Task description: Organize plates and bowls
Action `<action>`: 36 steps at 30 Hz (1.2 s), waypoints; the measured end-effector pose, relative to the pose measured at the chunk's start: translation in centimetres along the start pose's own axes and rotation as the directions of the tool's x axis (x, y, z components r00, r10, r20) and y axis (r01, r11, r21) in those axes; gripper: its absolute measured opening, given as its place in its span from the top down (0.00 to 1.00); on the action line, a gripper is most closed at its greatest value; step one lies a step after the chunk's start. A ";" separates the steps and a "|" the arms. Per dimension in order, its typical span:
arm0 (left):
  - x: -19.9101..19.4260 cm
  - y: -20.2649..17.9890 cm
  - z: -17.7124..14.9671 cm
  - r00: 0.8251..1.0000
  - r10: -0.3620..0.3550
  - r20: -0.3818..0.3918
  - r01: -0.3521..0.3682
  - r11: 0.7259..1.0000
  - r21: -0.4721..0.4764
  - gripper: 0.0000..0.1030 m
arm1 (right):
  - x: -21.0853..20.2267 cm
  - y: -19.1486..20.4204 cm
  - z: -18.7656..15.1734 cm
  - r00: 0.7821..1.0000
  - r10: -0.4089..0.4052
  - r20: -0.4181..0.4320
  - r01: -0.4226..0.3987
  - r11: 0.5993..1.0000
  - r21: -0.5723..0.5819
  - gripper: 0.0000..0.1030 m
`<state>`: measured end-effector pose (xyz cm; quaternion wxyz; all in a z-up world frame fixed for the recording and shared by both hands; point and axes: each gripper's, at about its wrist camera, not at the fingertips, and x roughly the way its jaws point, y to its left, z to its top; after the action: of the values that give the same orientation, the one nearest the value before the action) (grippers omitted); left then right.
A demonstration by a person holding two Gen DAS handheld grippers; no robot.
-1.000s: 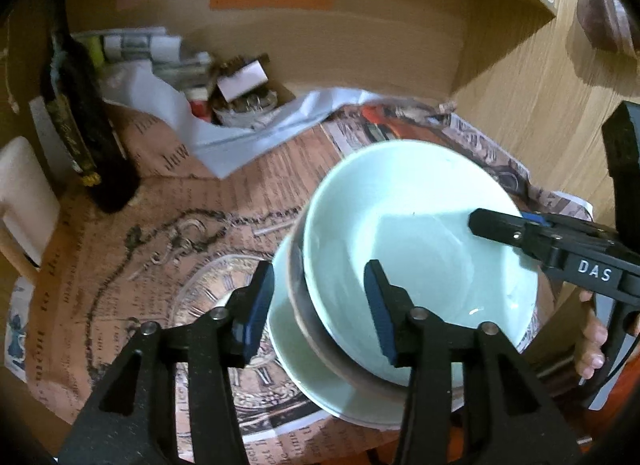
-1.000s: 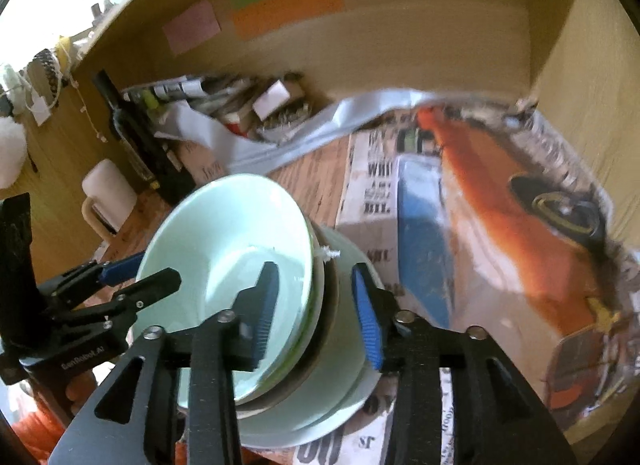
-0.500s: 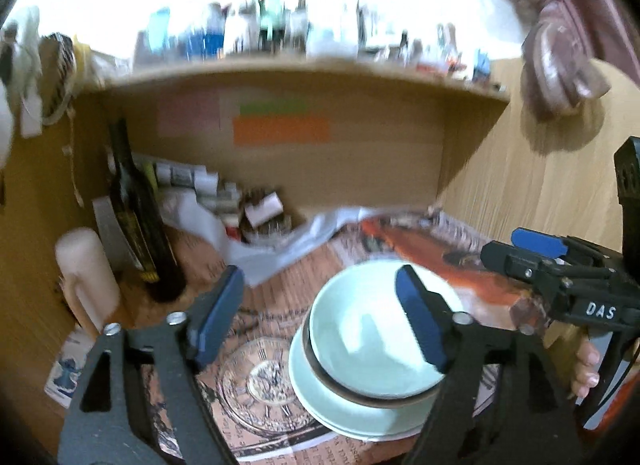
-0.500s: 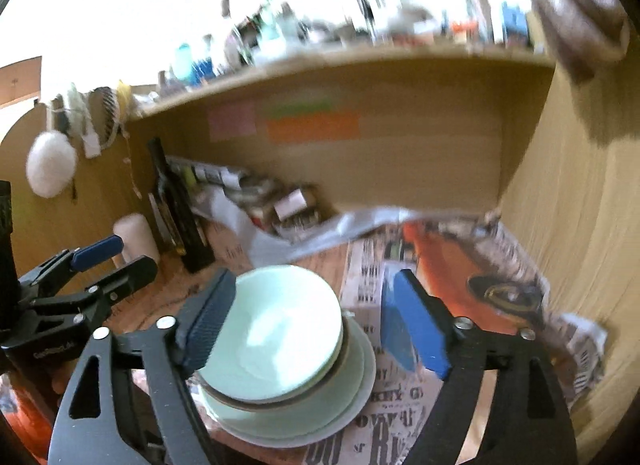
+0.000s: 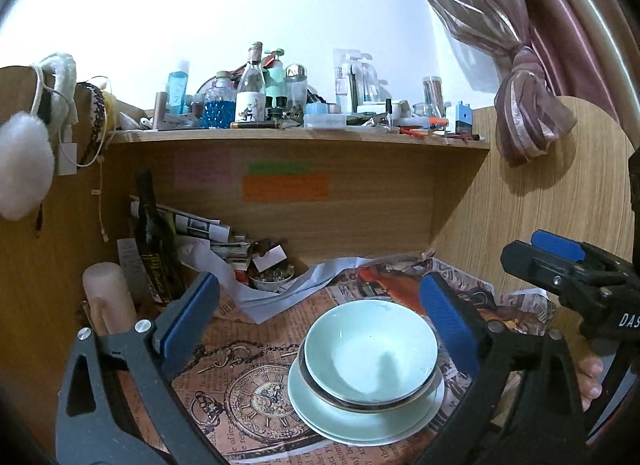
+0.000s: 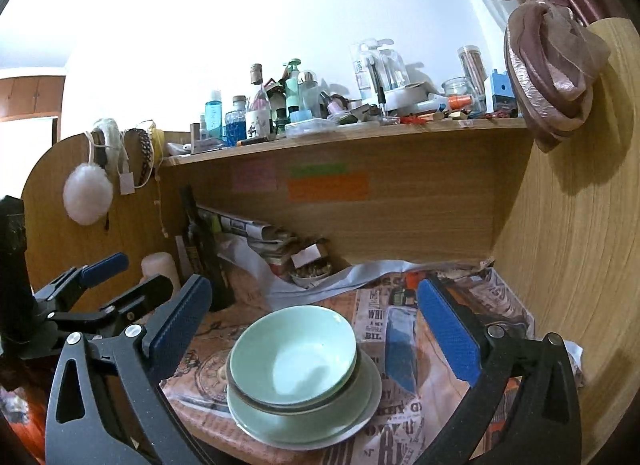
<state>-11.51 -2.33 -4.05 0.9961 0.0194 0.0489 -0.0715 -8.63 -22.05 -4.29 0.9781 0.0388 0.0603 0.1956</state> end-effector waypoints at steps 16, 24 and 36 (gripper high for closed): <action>0.0 -0.2 -0.4 1.000 0.010 0.000 -0.010 1.000 0.002 0.00 | -0.1 -0.1 -0.6 1.000 0.012 -0.014 -0.012 1.000 0.021 0.00; 0.1 -0.3 -0.4 1.000 0.013 -0.002 -0.013 1.000 0.000 0.00 | 0.2 0.1 -0.7 0.999 0.025 -0.028 -0.024 0.999 0.023 0.00; 0.4 -0.6 -0.5 1.000 0.004 -0.006 -0.004 1.000 0.005 0.00 | 0.2 0.2 -0.7 0.999 0.023 -0.031 -0.022 0.999 0.037 0.00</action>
<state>-11.20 -2.93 -4.64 0.9960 0.0223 0.0519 -0.0694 -8.61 -21.77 -5.01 0.9738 0.0545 0.0788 0.2060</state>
